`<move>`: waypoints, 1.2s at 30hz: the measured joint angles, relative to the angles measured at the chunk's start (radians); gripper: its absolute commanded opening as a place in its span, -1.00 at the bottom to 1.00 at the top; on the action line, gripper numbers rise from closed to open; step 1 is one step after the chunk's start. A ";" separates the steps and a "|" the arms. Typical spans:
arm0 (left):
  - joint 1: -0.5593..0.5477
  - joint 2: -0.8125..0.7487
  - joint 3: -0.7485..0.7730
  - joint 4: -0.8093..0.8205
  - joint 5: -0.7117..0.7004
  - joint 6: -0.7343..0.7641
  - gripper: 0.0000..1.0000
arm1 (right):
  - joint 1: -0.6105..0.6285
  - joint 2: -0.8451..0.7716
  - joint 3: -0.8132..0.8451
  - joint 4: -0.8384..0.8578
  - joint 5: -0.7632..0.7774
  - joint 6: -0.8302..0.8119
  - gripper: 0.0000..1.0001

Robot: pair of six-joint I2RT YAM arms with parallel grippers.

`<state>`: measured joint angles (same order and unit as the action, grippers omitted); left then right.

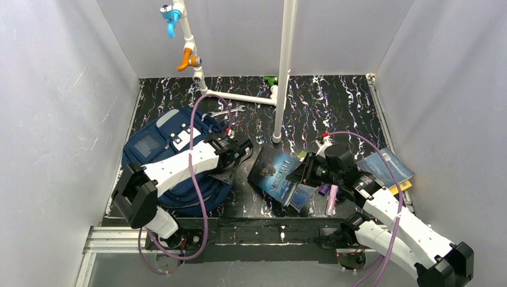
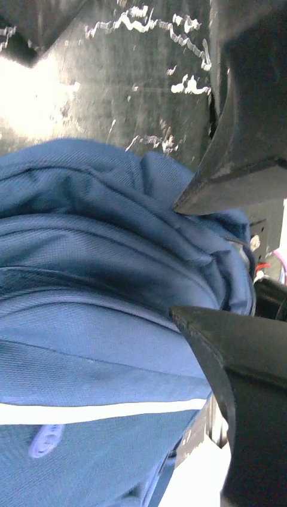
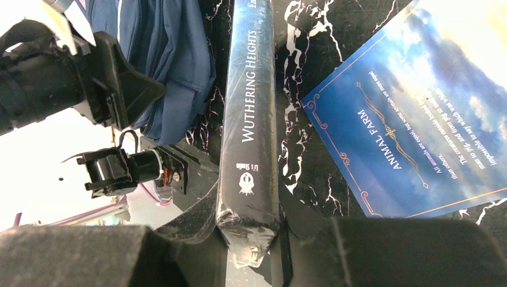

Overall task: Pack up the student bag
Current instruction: Place the book in the student bag.

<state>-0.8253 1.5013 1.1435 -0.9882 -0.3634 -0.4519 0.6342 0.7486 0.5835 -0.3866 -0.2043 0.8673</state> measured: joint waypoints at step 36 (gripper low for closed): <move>0.059 -0.183 0.541 -0.293 -0.245 0.260 -1.00 | 0.121 0.293 0.373 0.063 -0.229 0.174 -0.97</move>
<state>-0.7666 1.3178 1.6848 -1.2816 -0.6086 -0.1917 0.7551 1.0420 0.9569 -0.3241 -0.4328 1.0416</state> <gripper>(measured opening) 0.010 0.318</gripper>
